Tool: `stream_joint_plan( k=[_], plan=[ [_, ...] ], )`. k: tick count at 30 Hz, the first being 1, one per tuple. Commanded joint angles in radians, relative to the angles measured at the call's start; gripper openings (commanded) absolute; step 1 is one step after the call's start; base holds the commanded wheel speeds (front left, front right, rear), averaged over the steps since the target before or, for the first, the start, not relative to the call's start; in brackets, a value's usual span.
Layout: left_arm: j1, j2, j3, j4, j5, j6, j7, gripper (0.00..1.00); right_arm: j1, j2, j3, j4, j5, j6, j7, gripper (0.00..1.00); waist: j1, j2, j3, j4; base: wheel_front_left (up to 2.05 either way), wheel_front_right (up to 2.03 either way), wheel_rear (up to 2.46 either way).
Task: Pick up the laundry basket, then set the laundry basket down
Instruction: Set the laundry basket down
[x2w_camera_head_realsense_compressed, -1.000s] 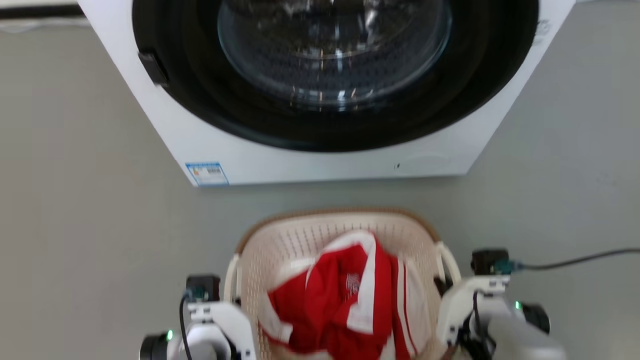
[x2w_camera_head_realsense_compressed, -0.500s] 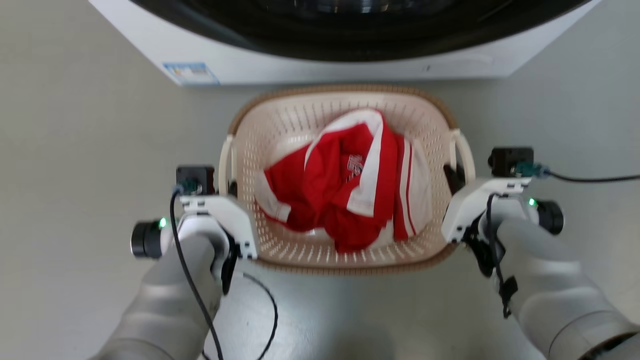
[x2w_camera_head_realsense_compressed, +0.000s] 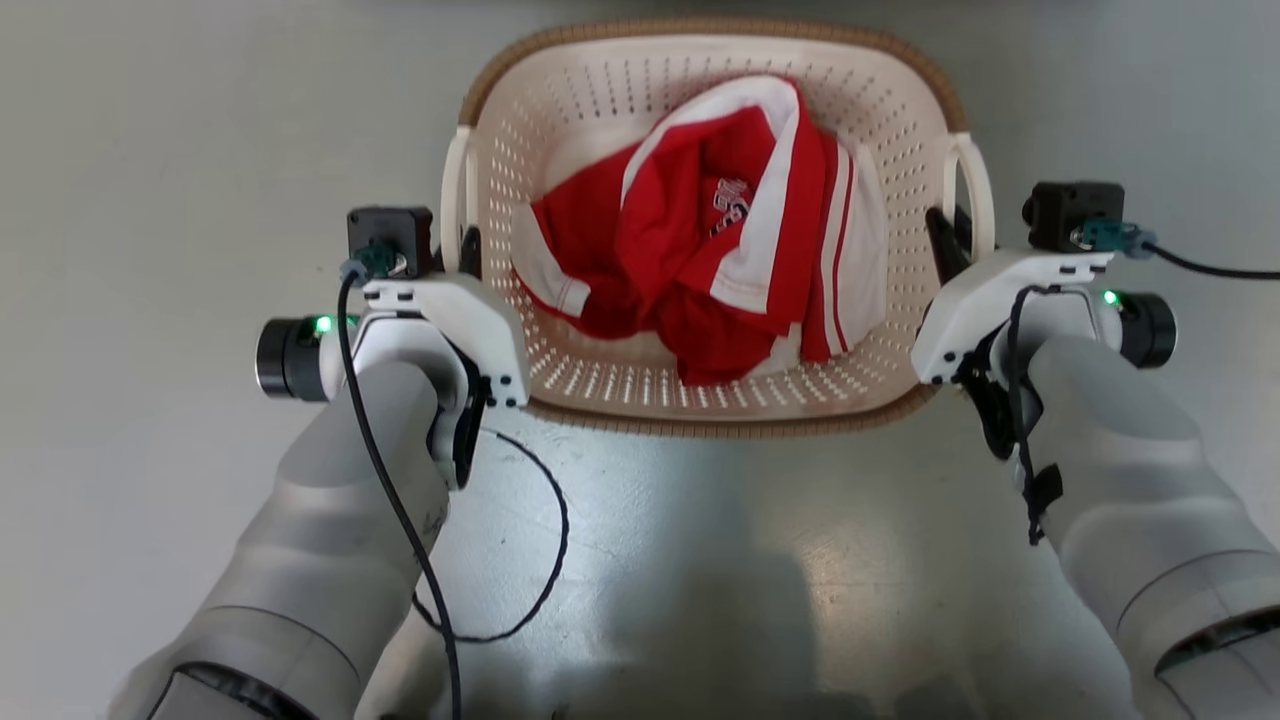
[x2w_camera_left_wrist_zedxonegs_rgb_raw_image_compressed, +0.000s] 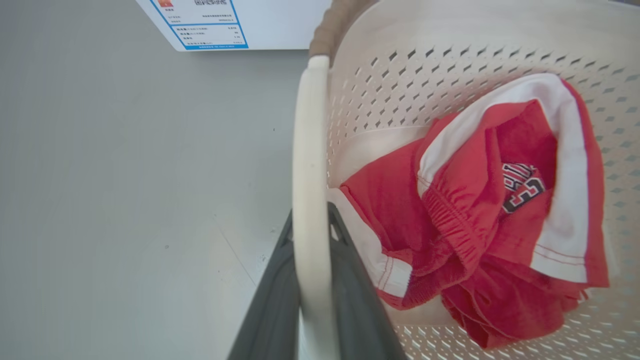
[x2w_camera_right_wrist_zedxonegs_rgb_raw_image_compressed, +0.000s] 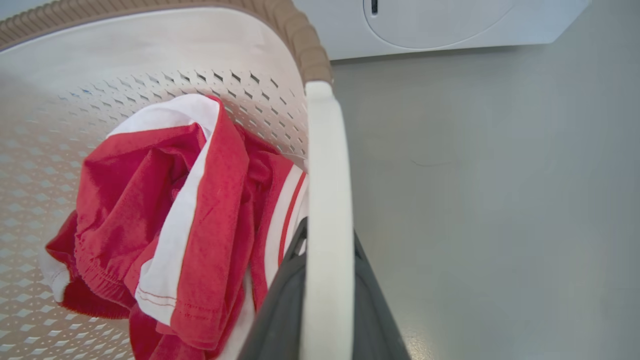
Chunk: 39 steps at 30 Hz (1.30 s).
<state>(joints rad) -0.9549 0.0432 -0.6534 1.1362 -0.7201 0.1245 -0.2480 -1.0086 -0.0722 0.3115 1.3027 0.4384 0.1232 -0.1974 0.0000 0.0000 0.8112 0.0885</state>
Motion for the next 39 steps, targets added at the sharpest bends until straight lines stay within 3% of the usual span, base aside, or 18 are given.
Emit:
stream_joint_plan(
  k=[1,15,37,39],
  plan=[
    [-0.02,0.038,0.024,-0.019,0.017,0.013,-0.014,0.0,0.013,0.022,0.008,-0.012,-0.018,0.008,-0.019,0.0,0.0,0.0,0.013,0.007,0.0,0.0,0.0],
    [-0.033,0.032,0.105,-0.061,0.138,0.014,-0.014,0.0,-0.024,0.022,-0.046,-0.012,-0.094,0.008,-0.038,0.0,0.0,0.0,0.058,0.016,0.0,0.0,0.0],
    [-0.043,0.011,0.181,-0.043,0.235,-0.009,-0.014,0.0,-0.034,0.022,-0.072,-0.012,-0.132,0.008,-0.041,0.0,0.0,0.0,0.097,0.012,0.0,0.0,0.0],
    [-0.044,0.011,0.187,-0.039,0.241,-0.01,-0.014,0.0,-0.034,0.022,-0.074,-0.012,-0.134,0.008,-0.042,0.18,0.0,0.0,0.098,0.011,0.0,0.0,0.0]
  ],
)
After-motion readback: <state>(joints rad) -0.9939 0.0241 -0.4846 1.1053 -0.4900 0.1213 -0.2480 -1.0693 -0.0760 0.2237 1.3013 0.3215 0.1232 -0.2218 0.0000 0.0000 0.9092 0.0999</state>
